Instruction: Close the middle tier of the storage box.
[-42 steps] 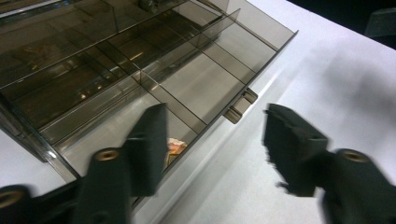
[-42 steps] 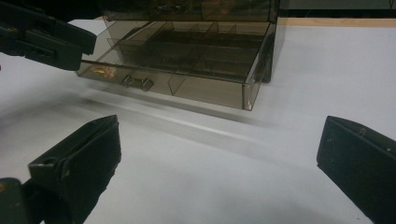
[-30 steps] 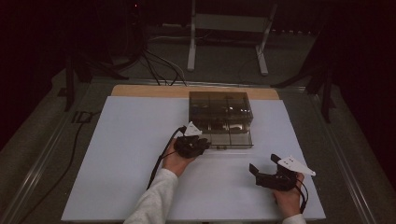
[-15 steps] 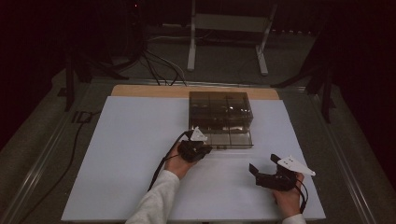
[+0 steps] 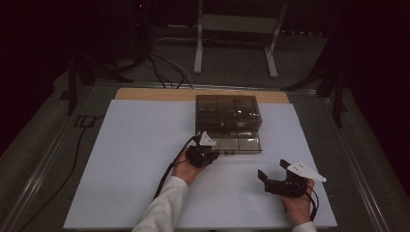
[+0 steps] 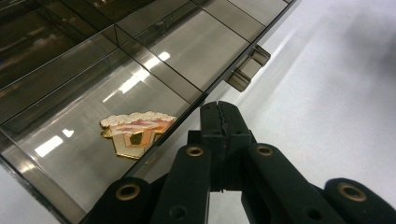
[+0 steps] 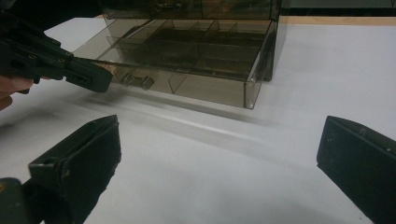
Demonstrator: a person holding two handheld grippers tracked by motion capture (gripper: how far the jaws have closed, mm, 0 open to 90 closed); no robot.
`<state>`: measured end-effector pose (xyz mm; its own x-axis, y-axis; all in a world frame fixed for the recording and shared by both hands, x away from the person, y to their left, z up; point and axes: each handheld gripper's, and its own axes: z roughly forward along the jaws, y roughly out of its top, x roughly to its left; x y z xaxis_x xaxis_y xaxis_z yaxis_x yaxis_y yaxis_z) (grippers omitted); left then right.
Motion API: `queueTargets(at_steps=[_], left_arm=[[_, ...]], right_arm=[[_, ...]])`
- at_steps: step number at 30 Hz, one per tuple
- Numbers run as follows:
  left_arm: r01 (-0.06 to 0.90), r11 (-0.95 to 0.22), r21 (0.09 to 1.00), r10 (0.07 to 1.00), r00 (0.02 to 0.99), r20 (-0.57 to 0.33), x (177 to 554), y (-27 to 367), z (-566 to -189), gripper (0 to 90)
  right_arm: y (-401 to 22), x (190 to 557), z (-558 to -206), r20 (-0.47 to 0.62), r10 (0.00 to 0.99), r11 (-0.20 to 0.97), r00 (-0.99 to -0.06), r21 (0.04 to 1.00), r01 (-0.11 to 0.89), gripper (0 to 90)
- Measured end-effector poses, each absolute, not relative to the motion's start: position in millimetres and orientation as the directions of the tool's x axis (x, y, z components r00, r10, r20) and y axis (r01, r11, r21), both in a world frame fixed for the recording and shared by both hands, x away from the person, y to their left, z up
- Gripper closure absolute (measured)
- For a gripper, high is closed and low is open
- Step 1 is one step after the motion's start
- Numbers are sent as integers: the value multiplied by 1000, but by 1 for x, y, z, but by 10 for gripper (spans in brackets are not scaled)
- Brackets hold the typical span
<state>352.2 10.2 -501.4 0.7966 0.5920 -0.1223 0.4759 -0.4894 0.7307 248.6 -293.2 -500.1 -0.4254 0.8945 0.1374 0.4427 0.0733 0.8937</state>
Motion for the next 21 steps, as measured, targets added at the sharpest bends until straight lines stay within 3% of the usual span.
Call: queueTargets(at_steps=[21], left_arm=[[472,-480,740,595,795,-120,357,-1,-499,900]], right_arm=[[-294,249,-500,140,895,70,-423,894,443,0]])
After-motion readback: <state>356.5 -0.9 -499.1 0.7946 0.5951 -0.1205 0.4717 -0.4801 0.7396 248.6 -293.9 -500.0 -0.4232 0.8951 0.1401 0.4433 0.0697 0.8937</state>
